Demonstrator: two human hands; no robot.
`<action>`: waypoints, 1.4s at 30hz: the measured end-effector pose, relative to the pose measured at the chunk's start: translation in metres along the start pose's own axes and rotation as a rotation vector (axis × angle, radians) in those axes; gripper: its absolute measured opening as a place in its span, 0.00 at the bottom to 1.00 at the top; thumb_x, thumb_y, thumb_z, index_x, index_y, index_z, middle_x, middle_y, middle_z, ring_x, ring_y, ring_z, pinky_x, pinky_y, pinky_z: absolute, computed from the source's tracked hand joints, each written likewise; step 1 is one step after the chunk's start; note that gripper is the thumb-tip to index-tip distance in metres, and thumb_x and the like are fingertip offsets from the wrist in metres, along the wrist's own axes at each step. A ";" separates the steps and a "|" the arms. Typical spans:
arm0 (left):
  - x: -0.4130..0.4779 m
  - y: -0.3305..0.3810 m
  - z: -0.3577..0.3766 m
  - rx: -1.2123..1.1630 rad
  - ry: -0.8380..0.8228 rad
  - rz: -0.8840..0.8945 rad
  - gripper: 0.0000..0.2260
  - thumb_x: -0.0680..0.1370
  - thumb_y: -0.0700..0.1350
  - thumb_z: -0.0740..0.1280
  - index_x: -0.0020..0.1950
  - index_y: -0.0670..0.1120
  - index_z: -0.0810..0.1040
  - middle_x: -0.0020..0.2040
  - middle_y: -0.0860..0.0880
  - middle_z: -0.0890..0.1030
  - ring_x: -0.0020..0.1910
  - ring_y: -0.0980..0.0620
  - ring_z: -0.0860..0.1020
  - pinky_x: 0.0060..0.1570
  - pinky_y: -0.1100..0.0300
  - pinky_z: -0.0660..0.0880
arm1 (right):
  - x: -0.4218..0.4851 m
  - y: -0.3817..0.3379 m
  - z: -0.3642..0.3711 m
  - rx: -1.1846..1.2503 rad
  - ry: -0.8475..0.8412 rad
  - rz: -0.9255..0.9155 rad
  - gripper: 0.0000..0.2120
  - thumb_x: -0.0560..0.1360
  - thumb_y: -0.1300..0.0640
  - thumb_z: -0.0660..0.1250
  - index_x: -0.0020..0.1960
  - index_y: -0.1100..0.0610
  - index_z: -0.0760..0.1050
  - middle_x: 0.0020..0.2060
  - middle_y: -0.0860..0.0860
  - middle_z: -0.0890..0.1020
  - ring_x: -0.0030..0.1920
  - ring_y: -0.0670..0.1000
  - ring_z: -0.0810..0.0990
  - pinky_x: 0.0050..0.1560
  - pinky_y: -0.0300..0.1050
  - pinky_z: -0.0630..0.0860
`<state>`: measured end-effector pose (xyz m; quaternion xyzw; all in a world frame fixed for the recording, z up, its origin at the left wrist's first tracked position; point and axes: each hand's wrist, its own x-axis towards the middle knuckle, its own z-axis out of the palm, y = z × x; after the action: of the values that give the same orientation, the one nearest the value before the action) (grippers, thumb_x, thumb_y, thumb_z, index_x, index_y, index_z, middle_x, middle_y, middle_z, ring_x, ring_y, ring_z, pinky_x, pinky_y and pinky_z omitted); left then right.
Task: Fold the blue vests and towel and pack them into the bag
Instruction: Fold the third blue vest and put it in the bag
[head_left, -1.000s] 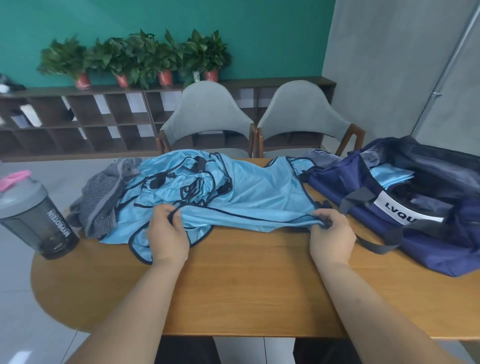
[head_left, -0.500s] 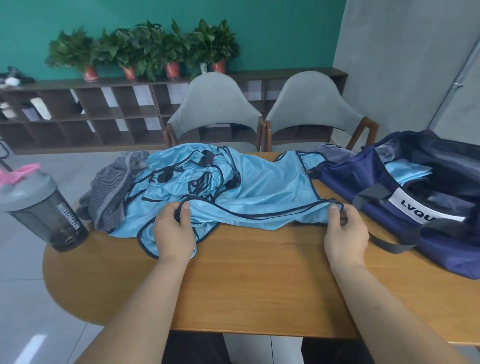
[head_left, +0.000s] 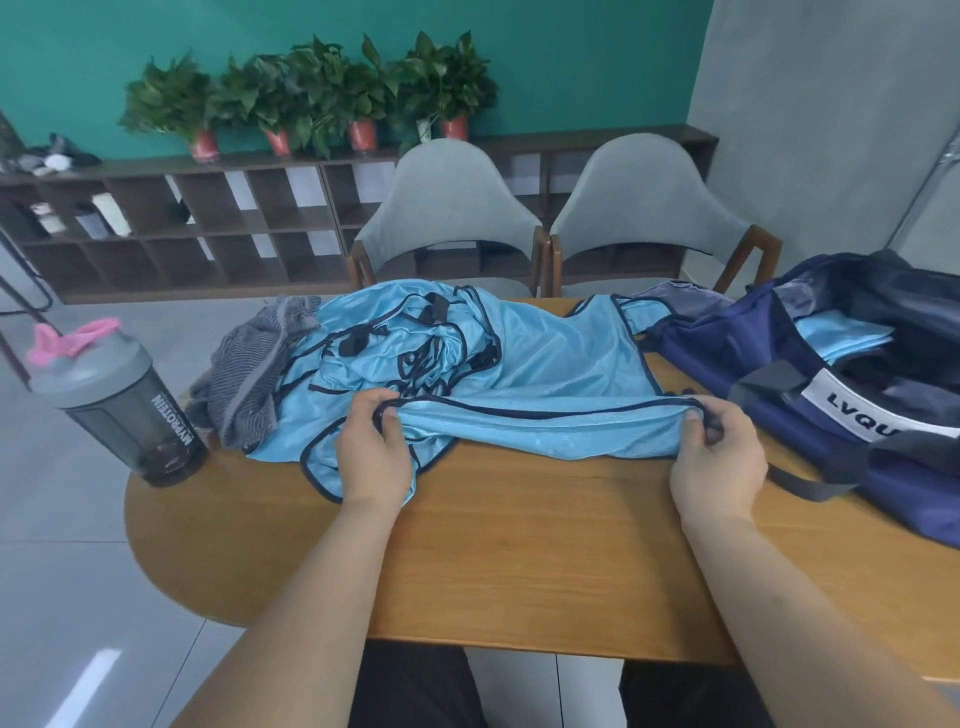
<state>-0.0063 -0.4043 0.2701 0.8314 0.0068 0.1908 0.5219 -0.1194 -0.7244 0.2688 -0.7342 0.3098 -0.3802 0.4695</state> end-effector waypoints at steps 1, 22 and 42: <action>0.000 0.000 0.000 -0.004 -0.006 -0.011 0.10 0.85 0.40 0.63 0.62 0.52 0.78 0.52 0.63 0.79 0.41 0.68 0.77 0.46 0.67 0.72 | 0.000 0.000 0.000 0.009 -0.007 0.017 0.10 0.83 0.56 0.64 0.61 0.50 0.80 0.54 0.51 0.83 0.53 0.52 0.80 0.58 0.45 0.74; 0.014 0.024 -0.012 -0.072 0.066 -0.017 0.03 0.86 0.44 0.64 0.59 0.51 0.75 0.52 0.53 0.81 0.52 0.51 0.79 0.56 0.51 0.77 | 0.002 -0.020 -0.003 0.043 -0.070 -0.069 0.06 0.84 0.56 0.66 0.58 0.48 0.78 0.49 0.45 0.83 0.52 0.48 0.81 0.53 0.40 0.72; 0.104 0.175 -0.098 -0.025 -0.232 0.274 0.05 0.79 0.49 0.75 0.51 0.49 0.83 0.47 0.55 0.86 0.49 0.60 0.82 0.49 0.65 0.74 | 0.138 -0.191 -0.095 0.116 -0.440 -0.365 0.06 0.75 0.59 0.78 0.46 0.57 0.81 0.38 0.50 0.86 0.34 0.42 0.77 0.36 0.29 0.72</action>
<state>0.0257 -0.3773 0.4925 0.8345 -0.1693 0.1628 0.4984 -0.1093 -0.8095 0.5081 -0.8146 0.0410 -0.3072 0.4903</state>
